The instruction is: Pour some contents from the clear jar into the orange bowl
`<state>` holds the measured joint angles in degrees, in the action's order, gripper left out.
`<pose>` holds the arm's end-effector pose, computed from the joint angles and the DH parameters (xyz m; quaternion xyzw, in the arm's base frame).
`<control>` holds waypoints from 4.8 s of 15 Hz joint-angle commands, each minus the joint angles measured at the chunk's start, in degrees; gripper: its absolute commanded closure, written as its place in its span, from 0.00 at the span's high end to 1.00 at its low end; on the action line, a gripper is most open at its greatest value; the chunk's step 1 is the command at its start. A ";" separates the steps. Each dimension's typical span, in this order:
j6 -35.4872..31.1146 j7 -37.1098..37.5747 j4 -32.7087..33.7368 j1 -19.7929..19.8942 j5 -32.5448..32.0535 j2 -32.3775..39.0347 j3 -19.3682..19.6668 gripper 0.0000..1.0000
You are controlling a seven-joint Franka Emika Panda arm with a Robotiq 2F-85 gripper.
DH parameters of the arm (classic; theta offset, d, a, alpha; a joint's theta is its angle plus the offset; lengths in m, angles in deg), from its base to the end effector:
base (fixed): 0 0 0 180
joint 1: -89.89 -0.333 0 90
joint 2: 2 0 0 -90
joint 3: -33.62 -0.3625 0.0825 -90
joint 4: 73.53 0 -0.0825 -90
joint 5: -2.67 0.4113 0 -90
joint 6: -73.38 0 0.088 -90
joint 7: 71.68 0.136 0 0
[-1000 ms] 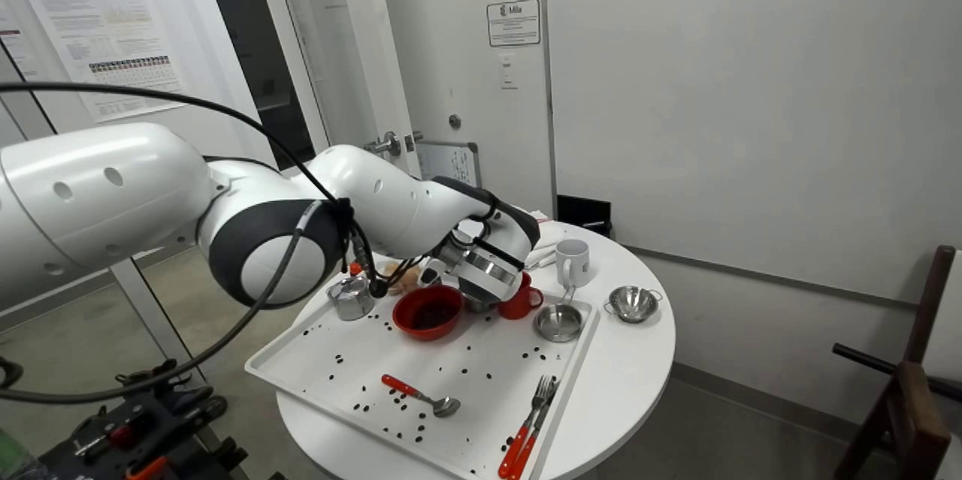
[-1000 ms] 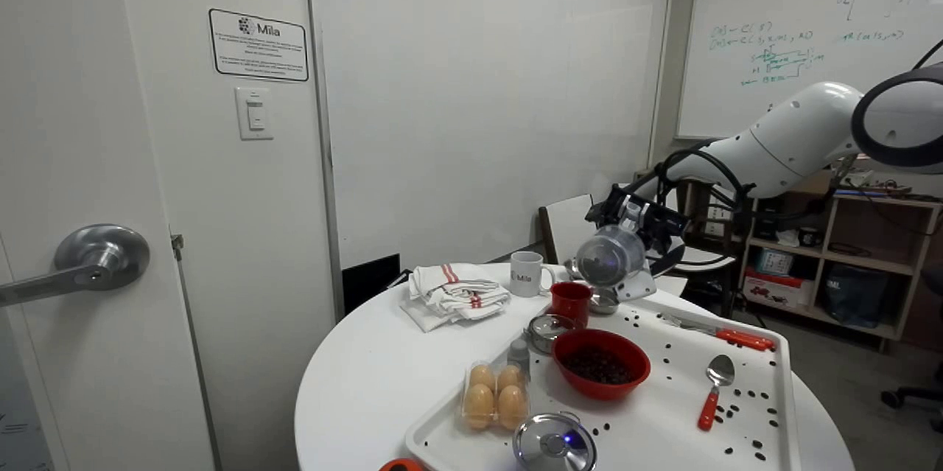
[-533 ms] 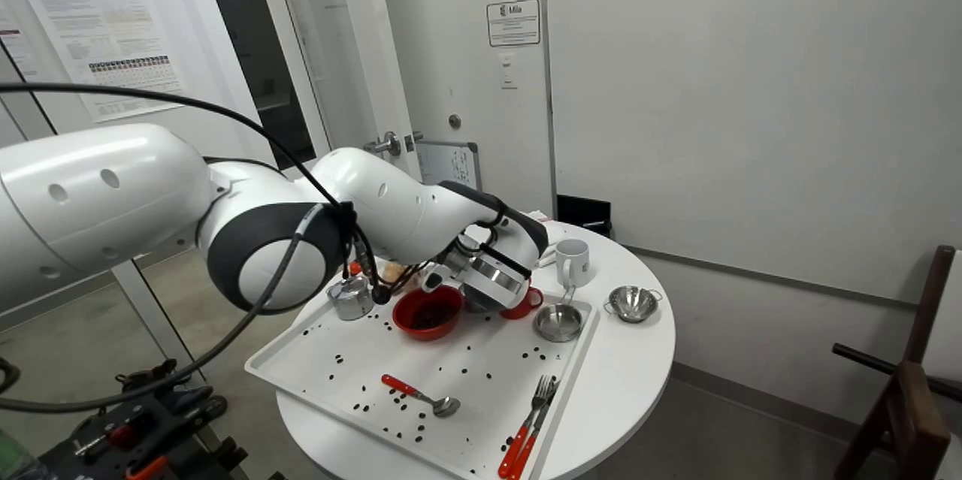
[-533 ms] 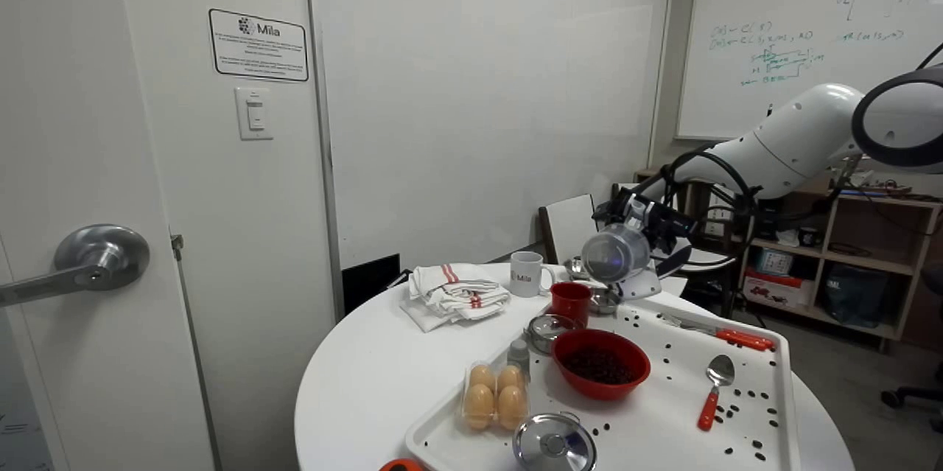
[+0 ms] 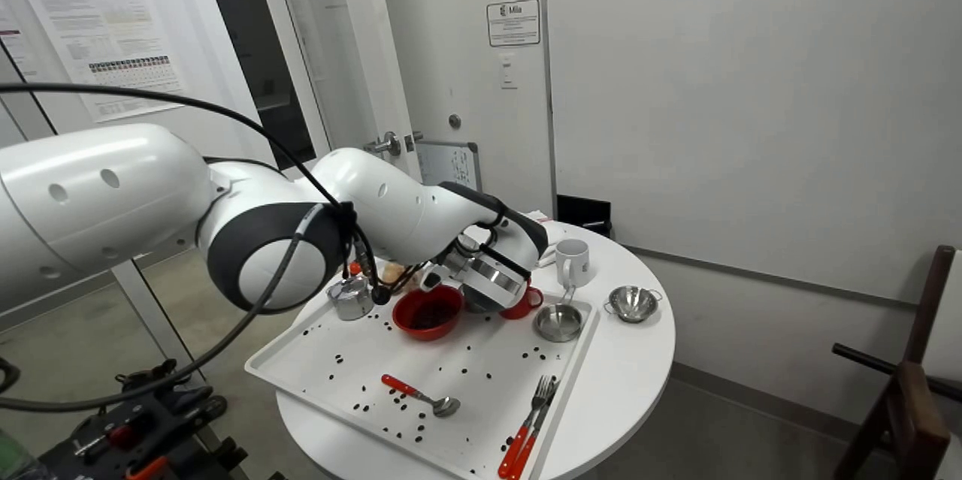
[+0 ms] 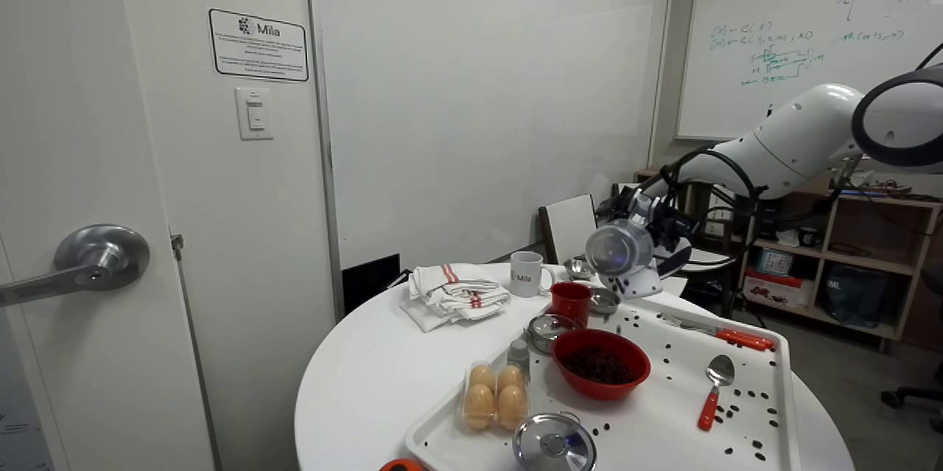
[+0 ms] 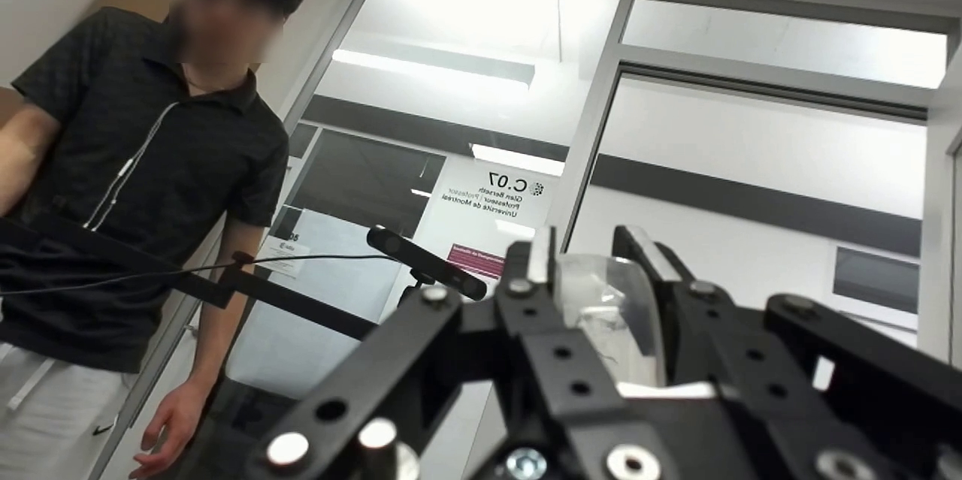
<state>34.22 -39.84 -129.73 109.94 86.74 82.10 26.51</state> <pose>0.6764 -0.0394 0.0742 -0.4044 0.1506 0.6449 0.6308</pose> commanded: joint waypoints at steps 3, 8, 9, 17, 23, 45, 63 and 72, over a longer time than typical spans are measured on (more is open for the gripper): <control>-2.81 0.80 0.64 -3.21 -1.71 -1.31 4.50 0.08; -7.52 0.46 0.42 -6.72 -6.85 -3.10 8.11 0.08; -8.26 0.17 0.14 -7.39 -8.14 -3.80 8.59 0.08; -14.58 -8.87 -9.45 -16.14 -20.52 -18.36 15.11 0.08; -26.04 -16.24 -22.58 -21.81 -33.48 -34.37 16.49 0.08; -78.20 0.43 -78.89 -27.52 -51.44 -78.44 7.74 0.08; -89.62 9.73 -64.40 -24.52 -48.83 -55.72 5.09 0.08; -88.44 4.35 -63.66 -21.74 -38.05 -50.20 3.51 0.08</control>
<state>-55.40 -32.65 -193.56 86.87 44.48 30.49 30.99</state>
